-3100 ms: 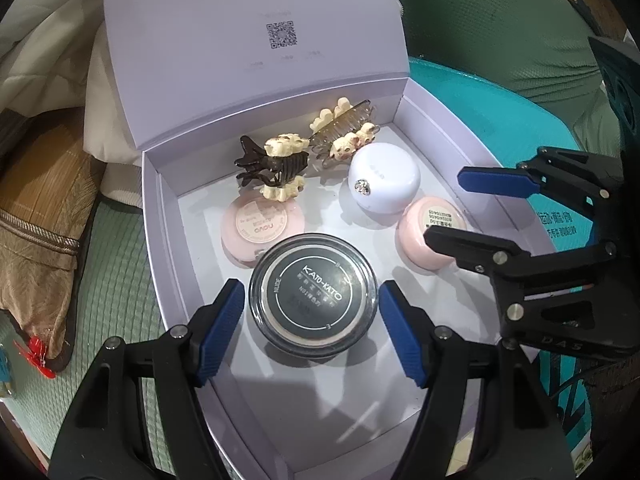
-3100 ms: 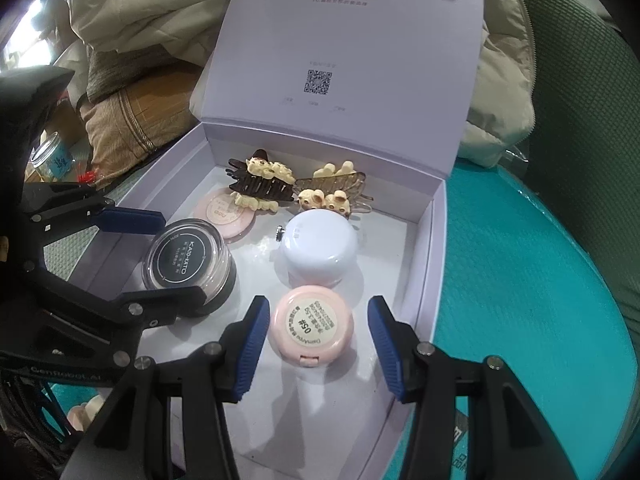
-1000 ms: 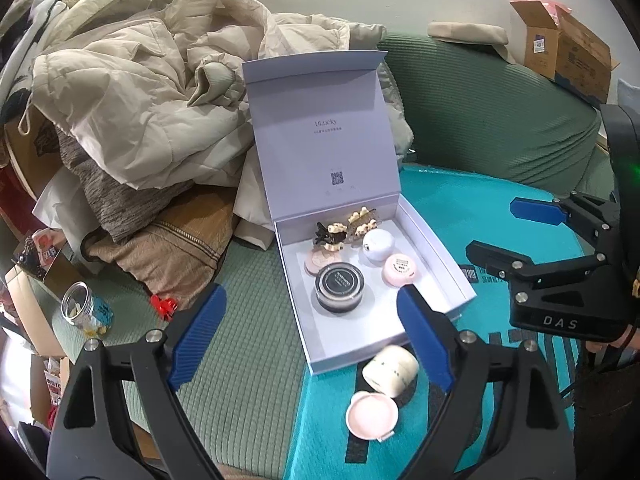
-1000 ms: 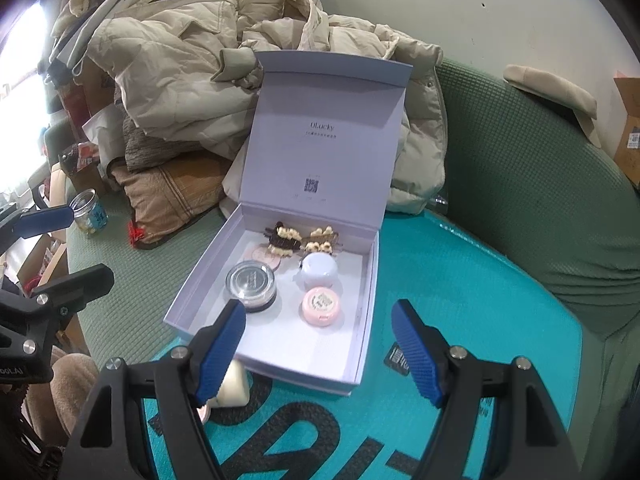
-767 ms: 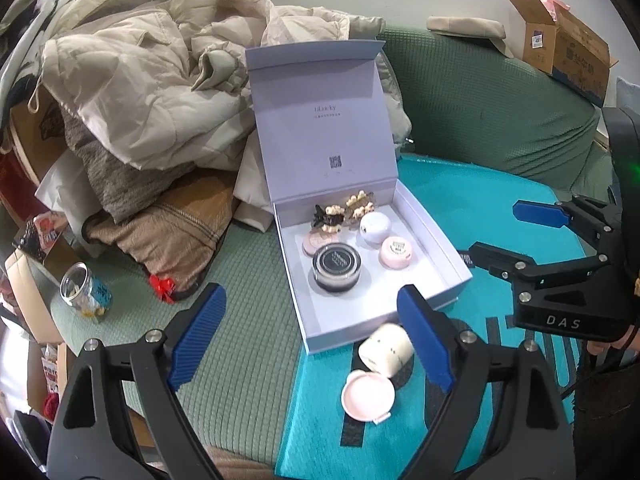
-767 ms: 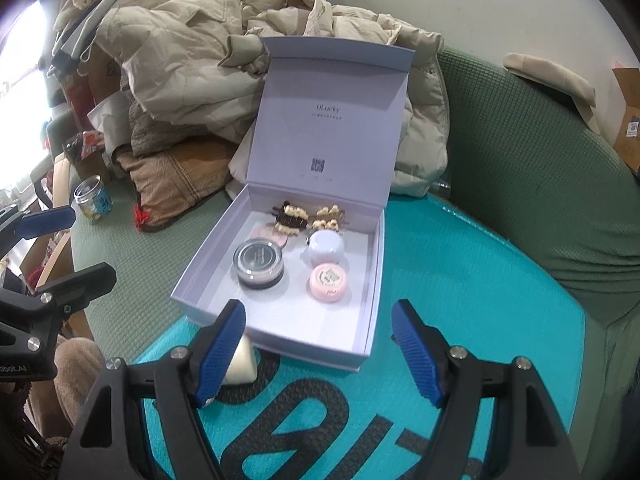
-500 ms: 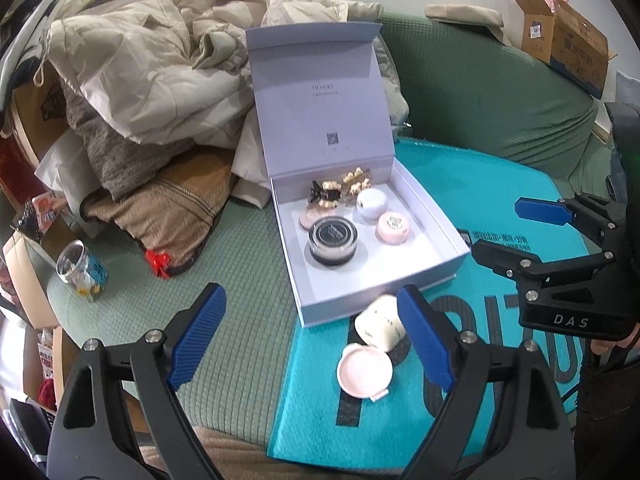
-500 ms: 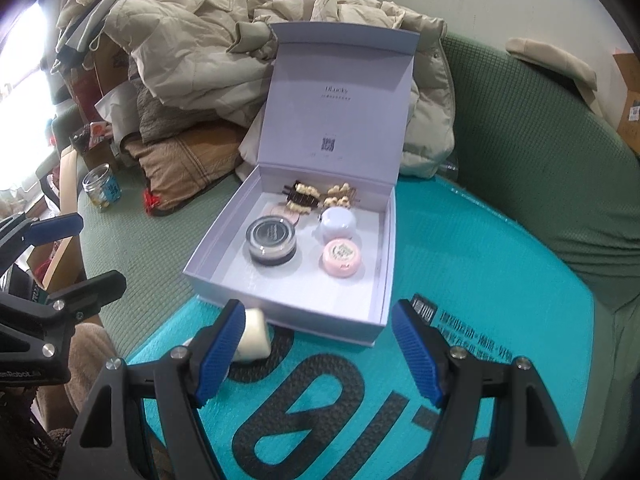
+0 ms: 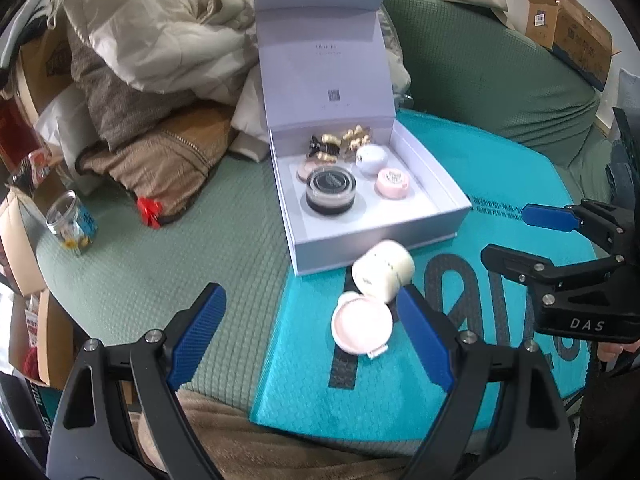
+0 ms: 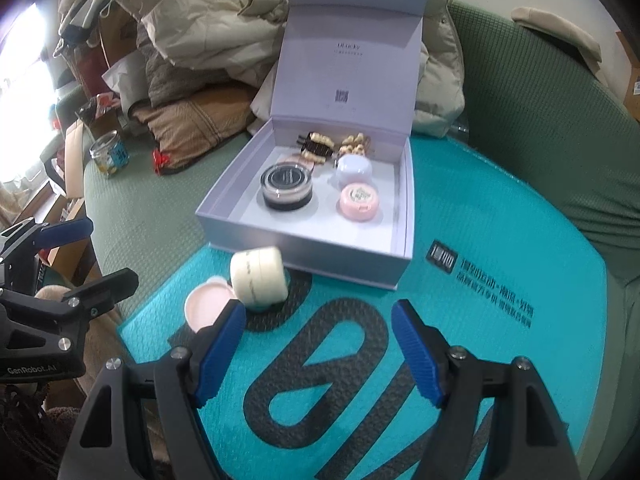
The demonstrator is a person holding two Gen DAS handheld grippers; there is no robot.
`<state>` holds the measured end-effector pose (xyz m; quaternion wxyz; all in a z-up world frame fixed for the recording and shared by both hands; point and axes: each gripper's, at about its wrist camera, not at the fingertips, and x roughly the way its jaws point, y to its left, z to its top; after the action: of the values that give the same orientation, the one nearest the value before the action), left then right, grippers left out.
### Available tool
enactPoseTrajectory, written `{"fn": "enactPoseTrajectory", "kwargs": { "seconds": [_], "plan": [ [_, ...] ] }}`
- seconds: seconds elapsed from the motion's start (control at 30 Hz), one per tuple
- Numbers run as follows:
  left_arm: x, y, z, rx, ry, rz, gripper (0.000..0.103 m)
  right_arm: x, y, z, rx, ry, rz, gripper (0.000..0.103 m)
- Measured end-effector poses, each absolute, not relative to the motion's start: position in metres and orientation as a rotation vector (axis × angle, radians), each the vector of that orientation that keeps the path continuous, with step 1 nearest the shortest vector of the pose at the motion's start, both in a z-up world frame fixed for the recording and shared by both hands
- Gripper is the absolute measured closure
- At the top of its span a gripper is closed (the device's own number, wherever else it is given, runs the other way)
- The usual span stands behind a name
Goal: Organize objects
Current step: 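Move both tools toward the cream jar and pink lid on the mat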
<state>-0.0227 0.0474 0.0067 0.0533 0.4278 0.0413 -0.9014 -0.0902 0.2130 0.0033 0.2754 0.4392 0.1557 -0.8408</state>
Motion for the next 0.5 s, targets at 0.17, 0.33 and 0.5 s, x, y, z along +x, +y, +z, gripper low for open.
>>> {"fn": "enactPoseTrajectory", "kwargs": {
  "seconds": [0.17, 0.33, 0.5],
  "plan": [
    [-0.015, 0.054, -0.008, 1.337, 0.124, -2.727, 0.016, -0.084, 0.217, -0.007, 1.213, 0.415, -2.244, 0.027],
    [-0.011, 0.056, -0.019, 1.366, 0.147, -2.717, 0.016, -0.082, 0.221, -0.016, 1.241, 0.403, -2.234, 0.027],
    [-0.011, 0.054, -0.035, 1.428, 0.210, -2.698, 0.016, -0.079, 0.222, -0.025, 1.229, 0.378, -2.208, 0.027]
  ]
}}
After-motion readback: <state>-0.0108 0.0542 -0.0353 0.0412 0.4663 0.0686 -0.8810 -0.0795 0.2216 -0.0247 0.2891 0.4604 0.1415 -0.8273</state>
